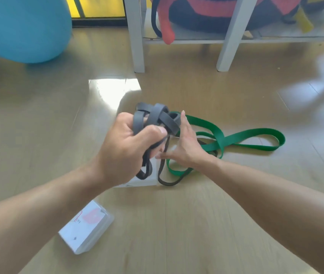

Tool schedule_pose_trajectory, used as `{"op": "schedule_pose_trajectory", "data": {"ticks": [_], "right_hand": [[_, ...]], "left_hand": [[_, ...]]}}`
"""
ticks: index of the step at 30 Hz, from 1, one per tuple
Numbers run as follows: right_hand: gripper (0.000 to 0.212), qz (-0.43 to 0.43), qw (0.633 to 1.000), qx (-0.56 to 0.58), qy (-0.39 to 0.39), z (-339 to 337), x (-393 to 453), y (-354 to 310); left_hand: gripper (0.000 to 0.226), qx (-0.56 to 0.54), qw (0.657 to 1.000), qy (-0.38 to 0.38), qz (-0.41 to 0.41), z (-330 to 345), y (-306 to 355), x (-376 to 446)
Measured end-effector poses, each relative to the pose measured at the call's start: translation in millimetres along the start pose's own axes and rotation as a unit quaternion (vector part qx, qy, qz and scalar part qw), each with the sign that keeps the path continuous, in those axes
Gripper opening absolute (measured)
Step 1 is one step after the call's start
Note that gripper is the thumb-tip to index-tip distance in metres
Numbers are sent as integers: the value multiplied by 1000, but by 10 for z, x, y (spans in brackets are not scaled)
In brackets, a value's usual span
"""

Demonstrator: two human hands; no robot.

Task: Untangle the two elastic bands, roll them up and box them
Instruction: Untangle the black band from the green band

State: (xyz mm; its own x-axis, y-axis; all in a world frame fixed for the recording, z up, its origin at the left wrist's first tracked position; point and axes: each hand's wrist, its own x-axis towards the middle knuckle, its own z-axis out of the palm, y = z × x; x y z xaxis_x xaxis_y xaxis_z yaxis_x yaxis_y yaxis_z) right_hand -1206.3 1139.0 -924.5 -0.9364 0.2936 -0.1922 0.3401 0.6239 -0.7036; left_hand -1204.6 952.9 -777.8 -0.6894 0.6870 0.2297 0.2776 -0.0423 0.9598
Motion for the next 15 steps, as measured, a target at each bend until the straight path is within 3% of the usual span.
{"op": "schedule_pose_trajectory", "data": {"ticks": [3, 7, 9, 11, 13, 15], "right_hand": [[129, -23, 999, -36, -7, 58, 320, 91], [42, -69, 989, -74, -110, 146, 105, 89], [14, -47, 995, -46, -77, 274, -105, 184], [18, -17, 999, -46, -9, 283, -254, 173], [19, -14, 993, -90, 72, 101, -290, 26], [27, -50, 987, -78, 135, -225, -378, -288]], "left_hand": [[39, 28, 998, 3, 53, -31, 168, -122], [43, 23, 979, 164, 122, -128, 338, -57], [46, -2, 962, 223, 155, -208, 317, 1], [49, 45, 960, 251, 116, -217, 252, 28], [46, 132, 959, 252, -5, -167, 68, 43], [19, 131, 963, 195, -133, -116, -125, 35]]}}
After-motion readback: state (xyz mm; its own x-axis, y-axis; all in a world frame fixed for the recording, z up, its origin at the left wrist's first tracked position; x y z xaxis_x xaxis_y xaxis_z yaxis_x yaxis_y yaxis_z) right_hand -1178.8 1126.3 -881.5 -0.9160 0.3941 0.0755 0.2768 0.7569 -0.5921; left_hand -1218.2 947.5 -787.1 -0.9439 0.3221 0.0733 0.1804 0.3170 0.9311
